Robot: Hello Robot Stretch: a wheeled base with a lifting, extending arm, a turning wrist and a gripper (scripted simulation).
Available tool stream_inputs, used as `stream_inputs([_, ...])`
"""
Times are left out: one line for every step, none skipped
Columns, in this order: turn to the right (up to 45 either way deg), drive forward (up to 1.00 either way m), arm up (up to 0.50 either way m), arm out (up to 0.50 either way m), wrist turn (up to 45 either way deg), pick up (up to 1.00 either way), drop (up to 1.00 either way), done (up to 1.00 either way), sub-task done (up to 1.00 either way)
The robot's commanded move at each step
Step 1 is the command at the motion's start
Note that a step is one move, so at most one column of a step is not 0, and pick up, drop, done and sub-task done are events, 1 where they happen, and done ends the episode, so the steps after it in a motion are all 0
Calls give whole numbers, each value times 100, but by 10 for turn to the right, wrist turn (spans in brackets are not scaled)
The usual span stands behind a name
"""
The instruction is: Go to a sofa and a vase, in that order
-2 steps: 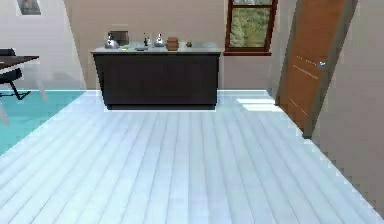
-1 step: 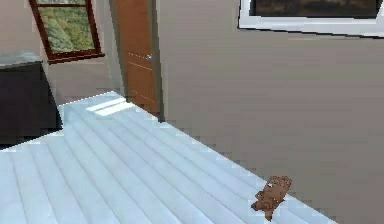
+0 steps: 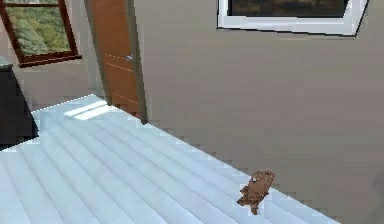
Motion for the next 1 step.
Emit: stream_inputs([30, 0, 0, 0, 0, 0, 0, 0, 0])
